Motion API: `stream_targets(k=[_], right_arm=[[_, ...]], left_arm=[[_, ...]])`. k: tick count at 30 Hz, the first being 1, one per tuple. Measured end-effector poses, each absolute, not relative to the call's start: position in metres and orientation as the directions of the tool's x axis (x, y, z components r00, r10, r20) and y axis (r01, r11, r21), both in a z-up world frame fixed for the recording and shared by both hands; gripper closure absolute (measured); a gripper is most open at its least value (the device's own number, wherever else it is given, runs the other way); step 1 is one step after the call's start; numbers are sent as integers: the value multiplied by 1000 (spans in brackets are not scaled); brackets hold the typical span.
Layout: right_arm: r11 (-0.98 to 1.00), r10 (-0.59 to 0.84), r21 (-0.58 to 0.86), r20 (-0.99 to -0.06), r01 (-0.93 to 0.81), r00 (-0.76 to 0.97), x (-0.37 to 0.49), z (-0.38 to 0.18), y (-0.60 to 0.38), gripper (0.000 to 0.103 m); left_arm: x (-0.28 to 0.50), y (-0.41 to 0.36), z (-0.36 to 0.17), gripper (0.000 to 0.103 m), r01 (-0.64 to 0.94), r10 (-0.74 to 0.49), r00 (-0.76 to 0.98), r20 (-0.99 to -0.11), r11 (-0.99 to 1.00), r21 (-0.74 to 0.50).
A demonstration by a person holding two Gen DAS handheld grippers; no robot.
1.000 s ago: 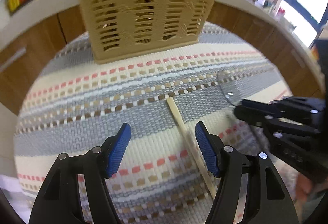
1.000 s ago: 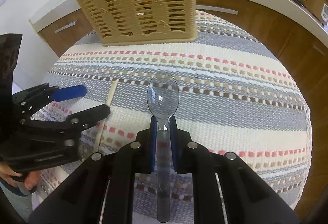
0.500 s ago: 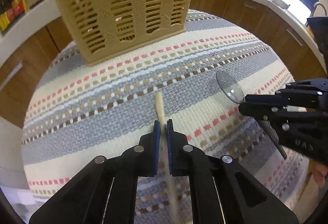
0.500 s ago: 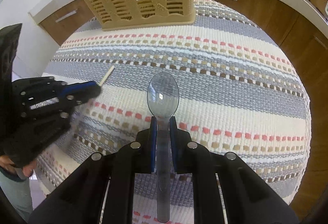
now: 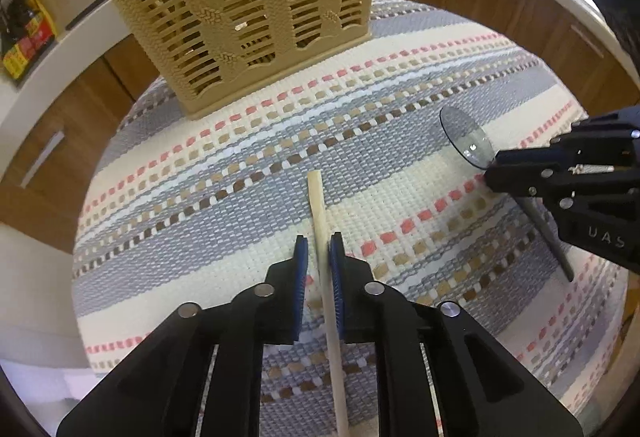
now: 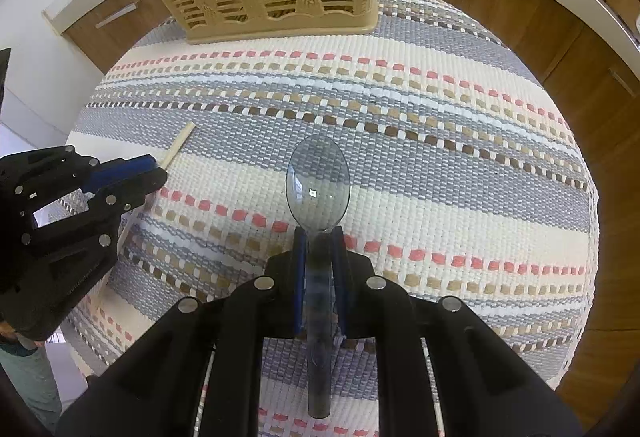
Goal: Organize utensils
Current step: 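Grasp the last clear spoon with the right tool while the left tool grasps the last chopstick, then carry chopstick and spoon over the beige basket and open both tools to drop them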
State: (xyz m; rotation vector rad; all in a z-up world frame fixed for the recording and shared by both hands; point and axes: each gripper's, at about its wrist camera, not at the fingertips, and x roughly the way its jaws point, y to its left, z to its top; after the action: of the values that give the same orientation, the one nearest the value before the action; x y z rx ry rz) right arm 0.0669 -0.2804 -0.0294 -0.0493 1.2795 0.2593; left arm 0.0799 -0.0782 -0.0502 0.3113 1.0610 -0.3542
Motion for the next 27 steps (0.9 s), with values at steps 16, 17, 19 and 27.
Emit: stream_targets(k=[16, 17, 19, 27], right_arm=[[967, 136, 59, -943, -248, 304, 69, -34, -264, 93], [967, 144, 68, -942, -246, 304, 67, -34, -266, 93], [965, 170, 97, -938, -243, 302, 65, -34, -269, 93], [959, 224, 149, -920, -242, 322, 47, -23, -286, 93]], left_arm=[[83, -83, -49, 97, 422, -113, 438, -892, 902, 93], [82, -84, -49, 97, 423, -110, 439, -892, 901, 97], [81, -86, -48, 97, 432, -107, 432, -895, 896, 101], [76, -86, -47, 99, 424, -124, 461, -879, 901, 96]])
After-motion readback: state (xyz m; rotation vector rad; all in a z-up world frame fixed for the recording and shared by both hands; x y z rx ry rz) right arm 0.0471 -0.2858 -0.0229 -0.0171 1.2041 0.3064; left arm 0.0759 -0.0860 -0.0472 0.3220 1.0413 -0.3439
